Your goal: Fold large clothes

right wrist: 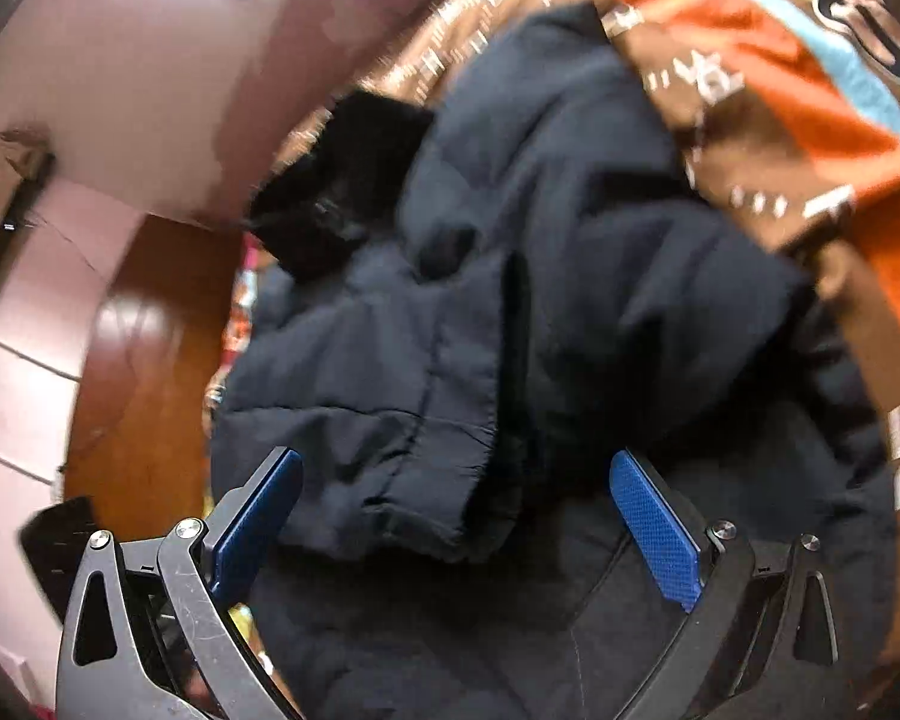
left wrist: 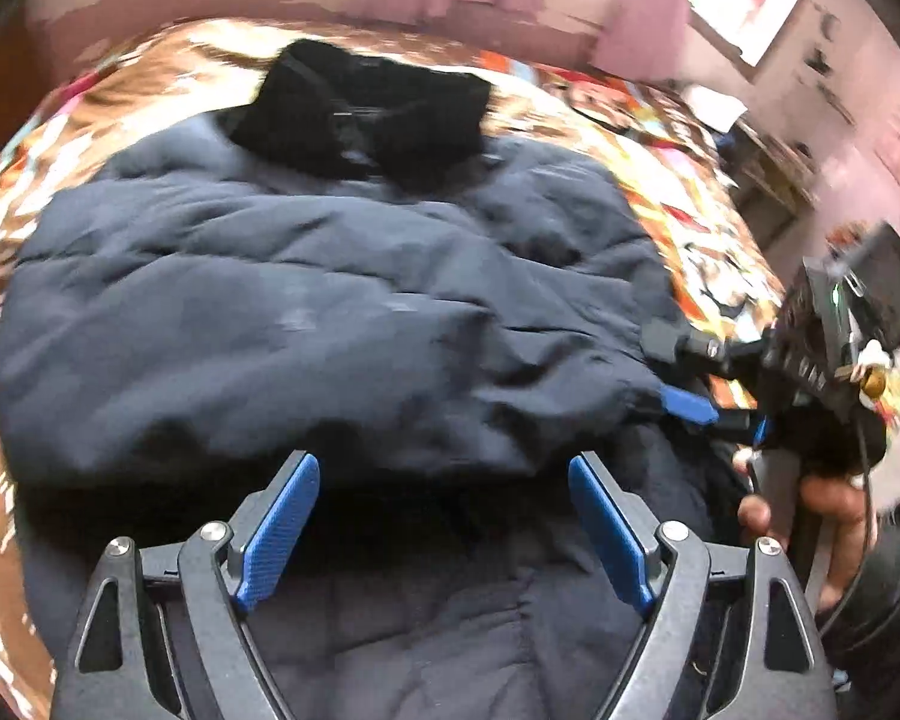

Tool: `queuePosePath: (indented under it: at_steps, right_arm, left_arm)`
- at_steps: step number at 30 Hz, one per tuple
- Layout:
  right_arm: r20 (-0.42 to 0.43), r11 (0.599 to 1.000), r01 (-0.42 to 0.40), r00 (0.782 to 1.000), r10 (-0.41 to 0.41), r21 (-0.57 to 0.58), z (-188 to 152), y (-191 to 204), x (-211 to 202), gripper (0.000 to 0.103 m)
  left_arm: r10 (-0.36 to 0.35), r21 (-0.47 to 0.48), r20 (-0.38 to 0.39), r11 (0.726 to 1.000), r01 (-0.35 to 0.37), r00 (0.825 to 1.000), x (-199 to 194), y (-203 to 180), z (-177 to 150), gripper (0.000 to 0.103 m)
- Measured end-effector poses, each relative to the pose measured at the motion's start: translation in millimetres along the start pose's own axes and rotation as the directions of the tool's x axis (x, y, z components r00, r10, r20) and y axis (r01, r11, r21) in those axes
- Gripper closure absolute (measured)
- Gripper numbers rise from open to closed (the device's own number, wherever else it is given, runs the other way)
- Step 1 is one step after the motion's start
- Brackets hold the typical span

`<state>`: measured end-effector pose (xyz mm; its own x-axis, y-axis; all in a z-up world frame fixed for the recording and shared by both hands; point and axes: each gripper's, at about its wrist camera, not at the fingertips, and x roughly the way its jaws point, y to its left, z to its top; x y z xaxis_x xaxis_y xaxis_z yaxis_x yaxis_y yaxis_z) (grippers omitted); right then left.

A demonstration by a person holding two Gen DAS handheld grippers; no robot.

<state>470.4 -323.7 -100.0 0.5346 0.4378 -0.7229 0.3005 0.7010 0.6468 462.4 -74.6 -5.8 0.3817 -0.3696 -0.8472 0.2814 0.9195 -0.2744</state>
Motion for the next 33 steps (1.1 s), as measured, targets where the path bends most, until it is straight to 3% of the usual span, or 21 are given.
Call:
queuePosePath:
  at_steps: [3,5,8,10,13,17,18,23,26,29,33]
  right_arm:
    - [0.0,0.999,0.041,0.999,-0.041,-0.015,-6.0,10.7,8.1,0.005]
    - [-0.019,0.998,0.069,0.997,-0.069,-0.014,-13.8,17.4,13.6,0.035]
    - [-0.04,0.997,0.08,0.996,-0.08,0.02,-23.1,19.9,15.9,0.057]
    - [-0.037,0.996,0.088,0.996,-0.087,0.029,-28.2,23.7,12.4,0.064]
    - [0.011,0.994,0.1,0.995,-0.099,-0.042,-29.6,40.2,-2.7,0.069]
    - [0.101,0.982,0.127,0.988,-0.113,-0.139,-14.1,68.7,-31.0,0.089]
    - [0.153,0.973,0.16,0.979,-0.135,-0.167,-9.6,77.2,-41.6,0.098]
    - [0.286,0.941,0.269,0.936,-0.205,-0.206,13.2,79.4,-74.2,0.098]
    - [0.26,0.931,0.31,0.931,-0.256,-0.194,21.8,64.3,-65.6,0.098]
    - [0.192,0.902,0.37,0.924,-0.331,-0.225,20.9,57.8,-43.4,0.096]
    - [0.28,0.794,0.488,0.87,-0.406,-0.363,11.8,83.1,-47.7,0.082]
  left_arm:
    - [0.055,-0.071,0.021,0.996,-0.053,0.998,-9.0,25.7,-0.8,0.019]
    - [0.097,-0.119,0.027,0.988,-0.093,0.995,-15.2,44.4,0.7,0.019]
    - [0.135,-0.184,0.032,0.975,-0.127,0.99,-22.1,65.9,-1.7,0.019]
    - [0.16,-0.212,0.035,0.966,-0.15,0.986,-26.5,78.9,-1.8,0.019]
    - [0.201,-0.229,0.047,0.956,-0.185,0.978,-35.2,93.6,-2.6,0.019]
    - [0.226,-0.24,0.063,0.949,-0.205,0.972,-40.8,104.3,1.2,0.019]
    - [0.23,-0.242,0.066,0.948,-0.208,0.971,-41.9,107.3,2.1,0.019]
    - [0.263,-0.249,0.083,0.94,-0.235,0.961,-41.6,109.7,12.1,0.019]
    - [0.305,-0.255,0.08,0.927,-0.276,0.949,-36.4,111.6,21.4,0.019]
    - [0.301,-0.26,0.085,0.927,-0.271,0.95,-32.8,112.9,27.9,0.019]
    - [0.266,-0.184,0.099,0.952,-0.245,0.959,-23.7,101.9,43.7,0.019]
